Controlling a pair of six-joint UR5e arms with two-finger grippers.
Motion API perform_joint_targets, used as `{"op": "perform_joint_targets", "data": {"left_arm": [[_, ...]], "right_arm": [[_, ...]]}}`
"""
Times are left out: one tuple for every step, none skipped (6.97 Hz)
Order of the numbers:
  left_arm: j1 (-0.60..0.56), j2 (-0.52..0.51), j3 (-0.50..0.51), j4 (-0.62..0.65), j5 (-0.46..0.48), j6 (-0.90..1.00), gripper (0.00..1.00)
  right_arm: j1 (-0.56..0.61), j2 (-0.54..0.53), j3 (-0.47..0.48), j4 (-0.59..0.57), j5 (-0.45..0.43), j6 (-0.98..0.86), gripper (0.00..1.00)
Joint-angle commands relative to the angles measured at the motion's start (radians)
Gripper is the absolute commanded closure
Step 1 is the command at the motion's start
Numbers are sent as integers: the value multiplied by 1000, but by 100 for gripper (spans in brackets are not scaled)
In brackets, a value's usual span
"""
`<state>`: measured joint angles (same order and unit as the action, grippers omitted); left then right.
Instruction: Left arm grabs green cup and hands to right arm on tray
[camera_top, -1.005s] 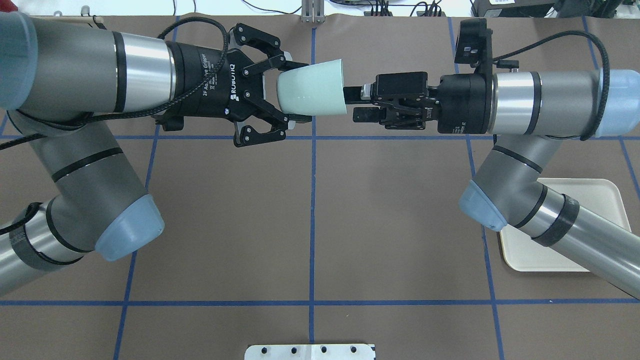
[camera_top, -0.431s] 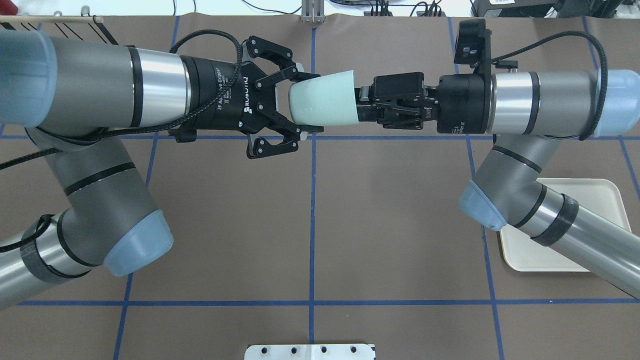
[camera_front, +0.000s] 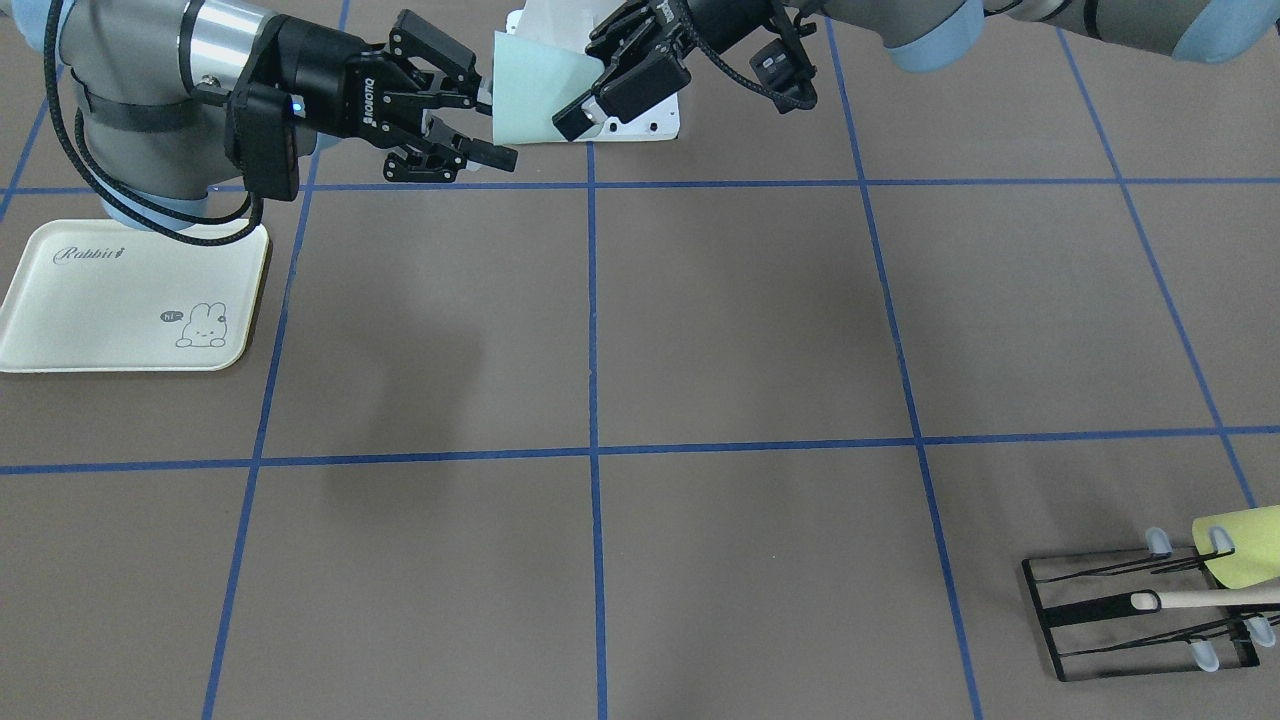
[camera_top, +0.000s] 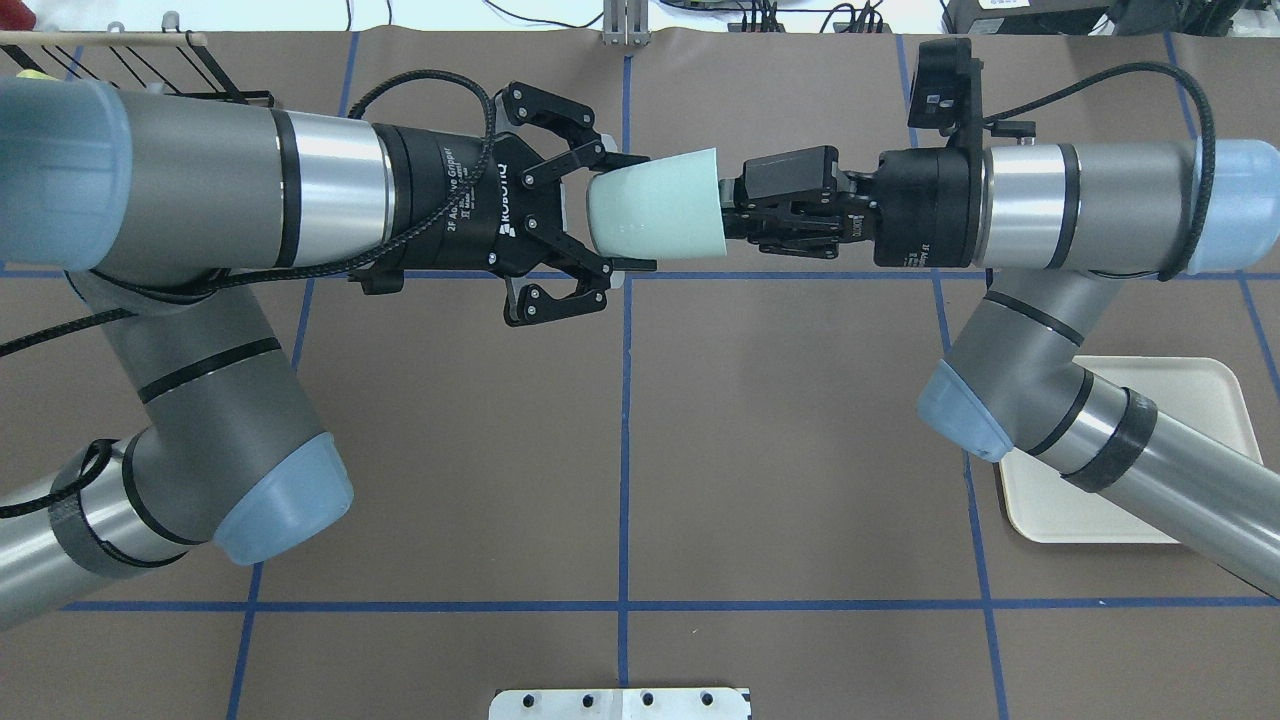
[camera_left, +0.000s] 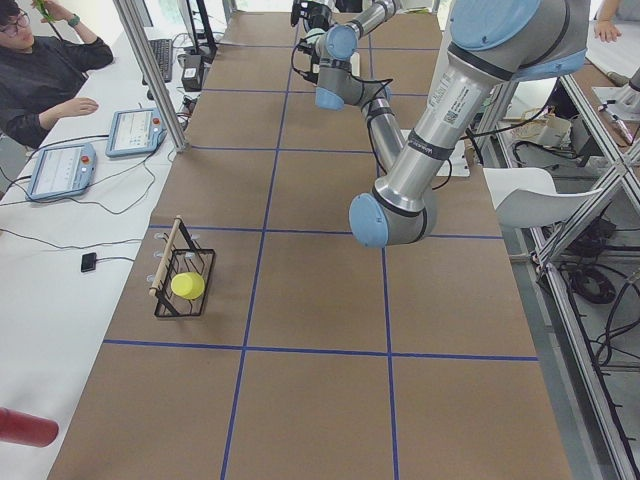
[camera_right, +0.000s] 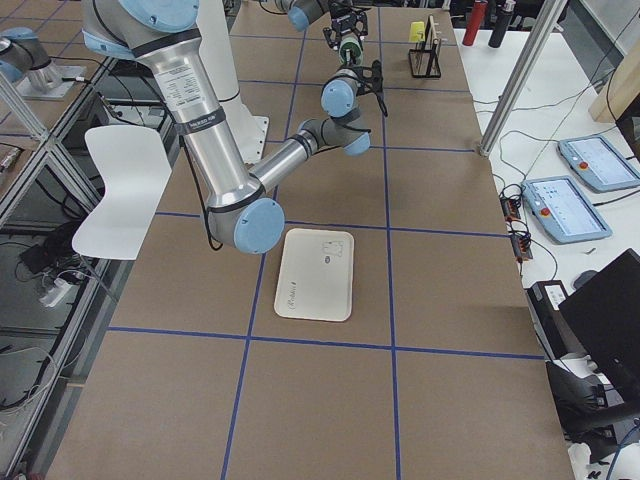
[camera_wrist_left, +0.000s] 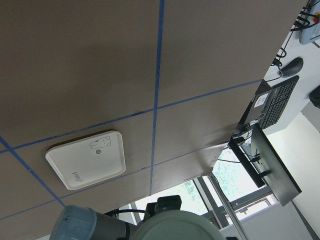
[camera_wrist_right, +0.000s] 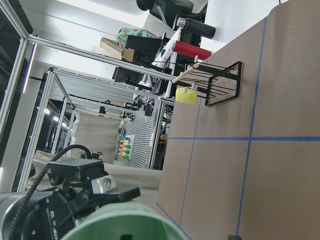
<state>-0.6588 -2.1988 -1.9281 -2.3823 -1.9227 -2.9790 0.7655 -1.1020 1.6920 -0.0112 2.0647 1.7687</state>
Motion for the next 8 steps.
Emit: {"op": "perform_joint_targets", "data": {"left_arm": [[1,-1,0,0,1,0,79],[2,-1,0,0,1,0,79],[1,1,1,0,1,2,79],[2,1,3,0,1,2,79],[1,1,5,0,1,2,79],[2,1,5,-1,1,2,79],[2,1,6,0,1,2,79],[1,1,6,-1,1,3,79]], "right_arm": [[0,1,0,0,0,0,64],[0,-1,0,0,0,0,67],[0,-1,-3,0,0,0,67],[0,-1,-3,0,0,0,67],[0,-1,-3,-1,0,0,69],[0,-2,-3,0,0,0,71],[0,-4,-3,0,0,0,72],[0,-5,-3,0,0,0,72]]}}
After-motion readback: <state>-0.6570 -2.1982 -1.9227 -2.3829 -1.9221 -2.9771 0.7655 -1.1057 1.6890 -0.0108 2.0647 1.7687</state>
